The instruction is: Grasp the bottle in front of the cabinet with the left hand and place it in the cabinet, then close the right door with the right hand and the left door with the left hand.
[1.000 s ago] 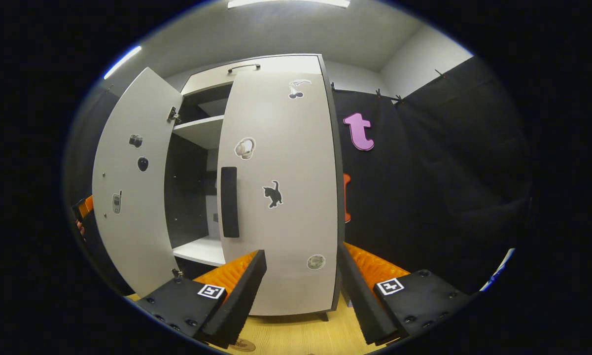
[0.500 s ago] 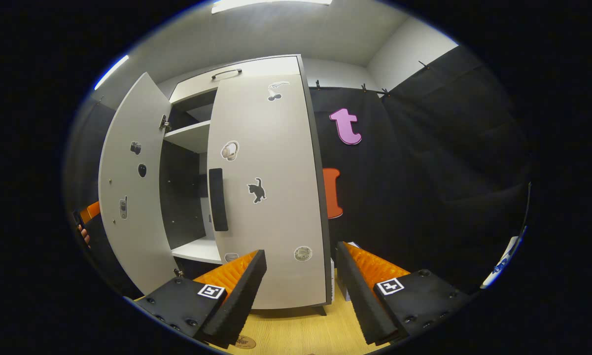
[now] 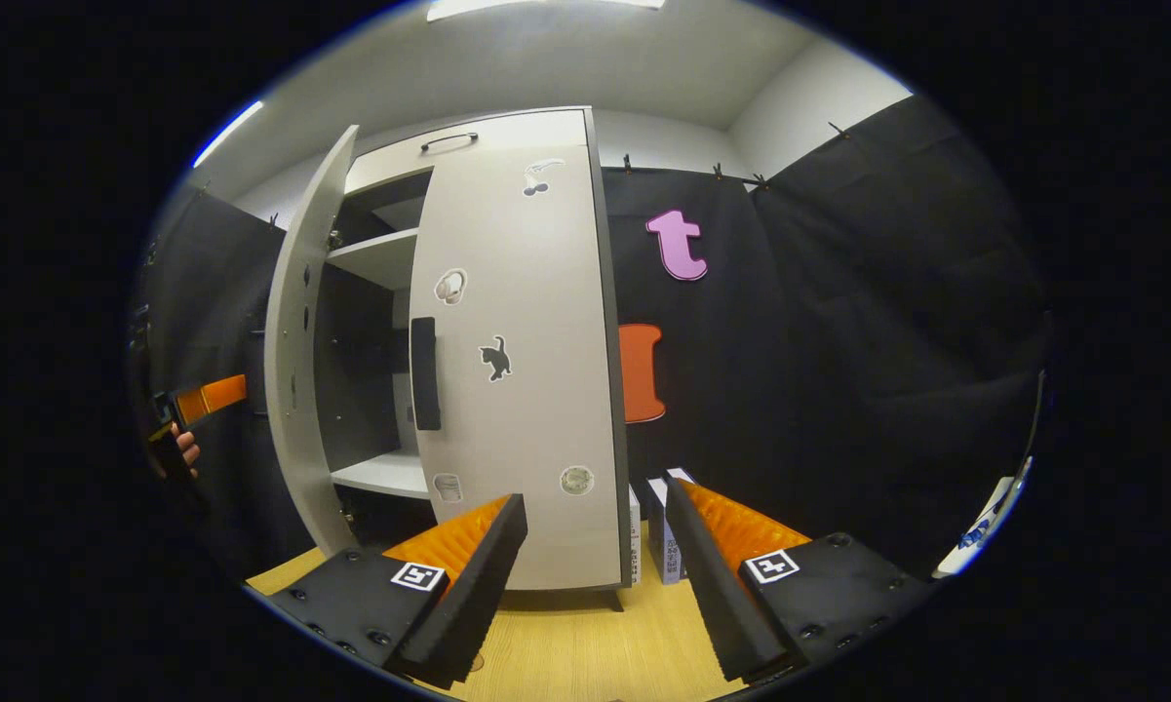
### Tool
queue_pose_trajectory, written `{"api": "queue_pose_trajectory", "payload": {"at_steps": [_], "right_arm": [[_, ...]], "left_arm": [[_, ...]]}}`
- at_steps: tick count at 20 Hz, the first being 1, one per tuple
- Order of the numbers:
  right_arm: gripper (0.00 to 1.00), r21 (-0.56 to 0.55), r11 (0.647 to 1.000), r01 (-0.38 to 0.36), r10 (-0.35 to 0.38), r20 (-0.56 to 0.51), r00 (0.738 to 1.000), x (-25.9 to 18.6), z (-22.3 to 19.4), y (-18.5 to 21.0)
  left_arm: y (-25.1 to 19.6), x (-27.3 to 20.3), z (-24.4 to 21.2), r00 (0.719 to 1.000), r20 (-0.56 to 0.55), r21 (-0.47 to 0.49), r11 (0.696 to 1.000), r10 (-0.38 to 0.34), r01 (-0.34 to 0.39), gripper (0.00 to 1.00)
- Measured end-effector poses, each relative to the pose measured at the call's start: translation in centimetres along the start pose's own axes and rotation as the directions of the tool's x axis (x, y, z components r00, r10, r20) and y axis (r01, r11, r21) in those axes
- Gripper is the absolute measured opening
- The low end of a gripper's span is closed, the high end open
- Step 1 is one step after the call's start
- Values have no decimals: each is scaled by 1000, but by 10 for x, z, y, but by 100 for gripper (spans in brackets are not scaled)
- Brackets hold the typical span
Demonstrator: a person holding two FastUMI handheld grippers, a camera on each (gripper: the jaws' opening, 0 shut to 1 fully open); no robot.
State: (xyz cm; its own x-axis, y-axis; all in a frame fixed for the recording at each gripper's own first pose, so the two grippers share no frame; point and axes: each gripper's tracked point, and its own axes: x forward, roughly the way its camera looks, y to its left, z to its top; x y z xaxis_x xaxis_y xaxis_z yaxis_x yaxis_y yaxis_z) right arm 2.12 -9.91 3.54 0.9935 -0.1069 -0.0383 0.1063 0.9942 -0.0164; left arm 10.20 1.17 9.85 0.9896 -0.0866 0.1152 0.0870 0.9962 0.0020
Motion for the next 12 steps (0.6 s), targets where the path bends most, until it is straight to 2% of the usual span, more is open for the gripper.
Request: {"api": "queue_pose_trajectory", "payload": {"at_steps": [7,8,9,10,12], "right_arm": [[96,12,1000,29,-28,-2,1000,-16,-2,-8],[89,14,999,34,-34,1,999,-17,-1,-9],[89,11,999,40,-40,3,999,-18,-1,-11],[96,6,999,46,-46,5,999,-19,0,-13],[96,-5,998,60,-60,6,998,-21,0,-17]], "left_arm": [[-32,33,-14,998,-8,-12,998,-59,59,94],[-35,39,-18,998,-13,-16,998,-63,63,92],[-36,46,-21,998,-19,-18,998,-63,63,94],[-36,52,-26,998,-27,-18,998,-60,60,94],[-36,58,-31,998,-33,-24,998,-61,60,94]]}}
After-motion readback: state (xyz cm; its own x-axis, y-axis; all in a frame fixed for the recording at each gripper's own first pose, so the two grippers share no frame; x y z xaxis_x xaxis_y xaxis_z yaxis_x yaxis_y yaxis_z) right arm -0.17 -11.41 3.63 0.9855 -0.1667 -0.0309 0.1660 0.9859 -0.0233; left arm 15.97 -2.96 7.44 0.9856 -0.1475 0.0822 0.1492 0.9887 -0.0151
